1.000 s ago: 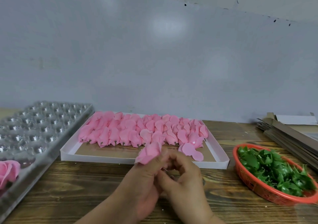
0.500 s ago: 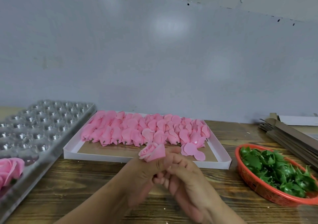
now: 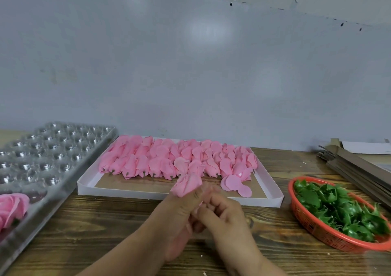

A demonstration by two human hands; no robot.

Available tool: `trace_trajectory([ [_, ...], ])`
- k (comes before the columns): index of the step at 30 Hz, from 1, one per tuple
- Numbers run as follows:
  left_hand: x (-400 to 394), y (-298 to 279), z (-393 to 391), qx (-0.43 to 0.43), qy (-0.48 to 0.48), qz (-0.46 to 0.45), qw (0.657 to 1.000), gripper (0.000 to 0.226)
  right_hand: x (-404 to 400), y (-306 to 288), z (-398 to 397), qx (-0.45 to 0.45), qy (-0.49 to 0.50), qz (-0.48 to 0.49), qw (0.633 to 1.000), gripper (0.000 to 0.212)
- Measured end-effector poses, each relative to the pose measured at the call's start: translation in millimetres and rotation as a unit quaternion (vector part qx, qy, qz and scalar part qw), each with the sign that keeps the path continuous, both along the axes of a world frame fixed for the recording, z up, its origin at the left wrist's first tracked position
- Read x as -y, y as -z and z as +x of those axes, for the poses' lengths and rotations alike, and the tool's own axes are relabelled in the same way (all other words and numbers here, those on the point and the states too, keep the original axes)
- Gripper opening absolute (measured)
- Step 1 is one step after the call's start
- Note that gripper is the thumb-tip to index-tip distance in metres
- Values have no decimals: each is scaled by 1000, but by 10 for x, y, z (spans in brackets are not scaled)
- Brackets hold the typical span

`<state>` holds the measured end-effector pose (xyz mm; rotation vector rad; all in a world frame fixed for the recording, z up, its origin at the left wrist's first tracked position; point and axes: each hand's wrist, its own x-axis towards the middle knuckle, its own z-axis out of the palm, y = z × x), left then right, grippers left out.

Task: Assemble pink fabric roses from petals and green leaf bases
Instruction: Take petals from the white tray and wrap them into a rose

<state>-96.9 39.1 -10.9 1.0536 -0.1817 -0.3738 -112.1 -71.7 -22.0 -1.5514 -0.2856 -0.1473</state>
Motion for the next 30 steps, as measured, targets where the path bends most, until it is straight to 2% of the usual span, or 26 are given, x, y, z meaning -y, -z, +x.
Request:
trace_trajectory([
  [3, -84, -12, 8, 19, 58, 29, 998, 51, -24, -52, -17, -113, -107, 98, 983, 16],
  [6, -91, 1, 20, 23, 65, 14, 998, 41, -24, -49, -12, -136, -126, 126, 974, 17],
  [8, -55, 21, 28, 13, 41, 8, 999, 33, -34, -17, -9, -93, -73, 97, 988, 9],
  [9, -35, 39, 35, 9, 32, 1, 999, 37, -40, -5, -7, -57, -42, 77, 995, 4],
  [11, 0, 89, 45, -4, 19, -23, 1000, 49, -32, 27, 3, 9, 3, 33, 999, 12],
  [14, 37, 68, 8, 11, 9, -21, 1000, 38, -11, 26, 6, 50, 21, -11, 998, 8],
  [17, -9, 31, -2, 22, 18, 21, 999, 47, 9, -23, 6, -33, -50, 36, 998, 10],
  [20, -102, 8, 19, 29, 70, 41, 996, 62, 22, -60, -6, -128, -147, 109, 975, 16],
  [23, -108, 3, 31, 38, 80, 41, 995, 65, 19, -71, -13, -152, -169, 136, 964, 14],
  [25, -74, 35, 55, 17, 43, 41, 998, 63, 2, -46, -16, -130, -126, 115, 977, 11],
  [27, -33, 60, 71, -5, 6, 20, 1000, 70, -25, -7, -11, -69, -64, 81, 992, 6],
  [30, 19, 77, 63, -20, -24, -15, 999, 72, -40, 49, -3, 20, 1, 18, 1000, 11],
])
